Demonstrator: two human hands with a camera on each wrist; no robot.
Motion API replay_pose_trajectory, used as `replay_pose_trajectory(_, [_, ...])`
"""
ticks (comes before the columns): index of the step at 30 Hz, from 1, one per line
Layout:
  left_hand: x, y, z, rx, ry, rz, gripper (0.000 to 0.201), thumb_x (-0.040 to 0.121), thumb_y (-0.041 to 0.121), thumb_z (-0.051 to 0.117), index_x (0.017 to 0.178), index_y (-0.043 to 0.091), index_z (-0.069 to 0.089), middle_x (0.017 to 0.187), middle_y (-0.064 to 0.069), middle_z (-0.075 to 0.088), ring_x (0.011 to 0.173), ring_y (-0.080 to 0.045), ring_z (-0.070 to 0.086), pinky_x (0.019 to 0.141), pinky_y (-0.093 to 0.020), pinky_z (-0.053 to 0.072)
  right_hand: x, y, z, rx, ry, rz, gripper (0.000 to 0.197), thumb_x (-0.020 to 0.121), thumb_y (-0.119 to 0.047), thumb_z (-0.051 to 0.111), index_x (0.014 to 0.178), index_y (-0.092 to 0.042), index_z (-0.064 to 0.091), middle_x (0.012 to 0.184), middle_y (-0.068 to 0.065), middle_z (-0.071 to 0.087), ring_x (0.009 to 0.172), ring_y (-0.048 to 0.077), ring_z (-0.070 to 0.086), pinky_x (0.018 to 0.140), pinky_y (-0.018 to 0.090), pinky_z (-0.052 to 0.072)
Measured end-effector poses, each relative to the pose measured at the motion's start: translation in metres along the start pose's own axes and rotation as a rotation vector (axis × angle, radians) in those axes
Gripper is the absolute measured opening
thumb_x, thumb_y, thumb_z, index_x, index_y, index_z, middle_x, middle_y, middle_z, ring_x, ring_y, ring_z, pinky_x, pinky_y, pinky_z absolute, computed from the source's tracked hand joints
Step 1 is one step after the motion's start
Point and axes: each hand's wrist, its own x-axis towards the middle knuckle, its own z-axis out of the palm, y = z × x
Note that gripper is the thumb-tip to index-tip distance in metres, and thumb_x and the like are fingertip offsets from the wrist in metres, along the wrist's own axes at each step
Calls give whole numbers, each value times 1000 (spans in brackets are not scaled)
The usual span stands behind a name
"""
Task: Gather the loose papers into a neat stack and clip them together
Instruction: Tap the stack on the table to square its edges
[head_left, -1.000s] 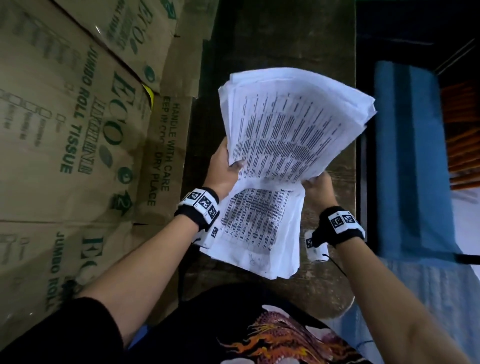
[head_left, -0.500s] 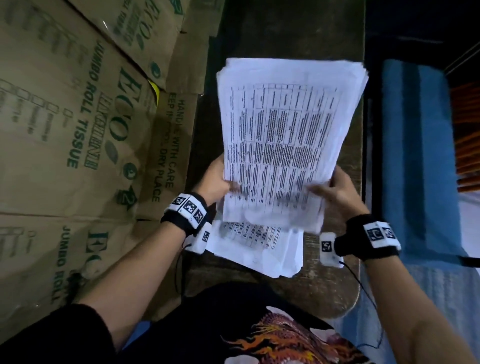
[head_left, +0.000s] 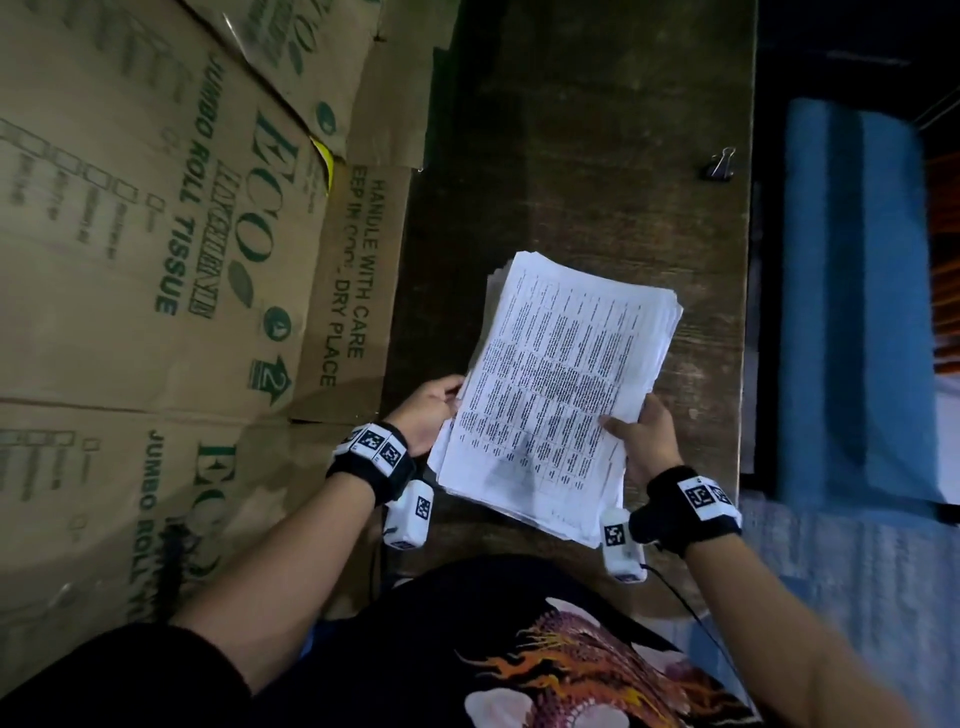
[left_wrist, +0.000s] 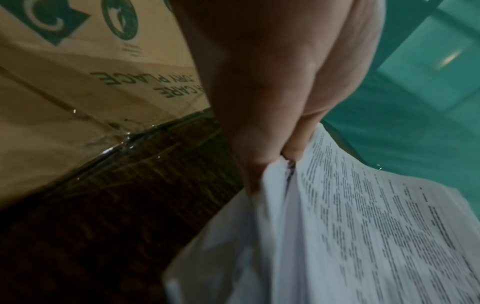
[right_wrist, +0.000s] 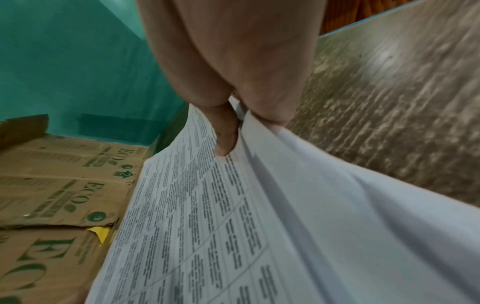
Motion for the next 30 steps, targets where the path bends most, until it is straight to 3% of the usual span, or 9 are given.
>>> replay_pose_trajectory(2, [3, -2, 1, 19, 42, 24, 40, 97, -9, 34, 131, 5, 49, 120, -16, 60, 100, -23, 62, 78, -25, 54, -2, -2, 5, -36, 24, -4, 44, 82, 7, 68, 122, -6, 57, 113, 9, 69, 102, 29, 67, 91, 53, 52])
replay_pose_trajectory(5, [7, -2, 4, 14, 135, 57, 38, 95, -9, 37, 129, 4, 51, 126, -23, 57, 103, -26, 59, 81, -31, 52, 3, -10, 11, -162, 48, -11, 45, 82, 4, 69, 124, -5, 55, 111, 6, 67, 102, 27, 66, 90, 46, 53])
replay_pose_trajectory(9, [6, -6, 5, 3, 156, 44, 37, 94, -7, 42, 129, 5, 50, 124, -22, 58, 100, -26, 59, 87, -38, 50, 19, -12, 10, -505, 4, -1, 62, 76, -22, 79, 130, -11, 49, 119, 7, 65, 109, 30, 63, 91, 48, 53])
replay_pose_trajectory(13, [5, -9, 0, -29, 85, 13, 49, 87, -5, 58, 133, 8, 47, 122, -21, 60, 105, -30, 61, 93, -49, 51, 6, -43, 13, -976, 61, -14, 88, 81, -24, 74, 146, 2, 20, 142, 21, 43, 129, 40, 45, 99, 46, 44])
replay_pose_trajectory(16, [2, -10, -7, -62, -5, 4, 65, 82, -16, 56, 139, 11, 41, 120, -11, 57, 110, -26, 58, 90, -42, 52, -16, -70, 35, -1384, 69, -456, 80, 83, -23, 70, 148, -16, 23, 143, 15, 37, 129, 39, 39, 103, 52, 38])
replay_pose_trajectory(20, [2, -20, -18, -133, -50, 53, 77, 75, -28, 54, 140, 10, 39, 122, -16, 57, 104, -28, 60, 72, -34, 58, -25, -65, 92, -1581, -513, -1062, 66, 77, -13, 73, 136, -30, 48, 142, 2, 46, 124, 32, 45, 93, 52, 45])
replay_pose_trajectory(24, [5, -28, -19, -169, -24, 106, 75, 74, -31, 53, 138, 7, 41, 108, -13, 64, 91, -20, 64, 65, -24, 59, -19, -48, 123, -1900, -798, -1260, 80, 70, -14, 79, 140, -30, 45, 140, -2, 51, 114, 32, 52, 78, 46, 44])
replay_pose_trajectory(27, [6, -32, -20, -178, -12, 130, 70, 77, -31, 48, 136, 7, 42, 96, -4, 65, 77, -3, 67, 64, -18, 56, -16, -49, 133, -1881, -755, -1414, 70, 66, -13, 81, 131, -23, 56, 131, -2, 57, 103, 30, 51, 72, 44, 45])
replay_pose_trajectory(30, [5, -34, -19, -180, -14, 147, 70, 78, -33, 43, 137, 4, 39, 93, -4, 62, 74, 1, 66, 61, -12, 51, -12, -52, 138, -1903, -752, -1414, 62, 63, -17, 81, 122, -21, 61, 123, 0, 61, 99, 29, 54, 72, 44, 45])
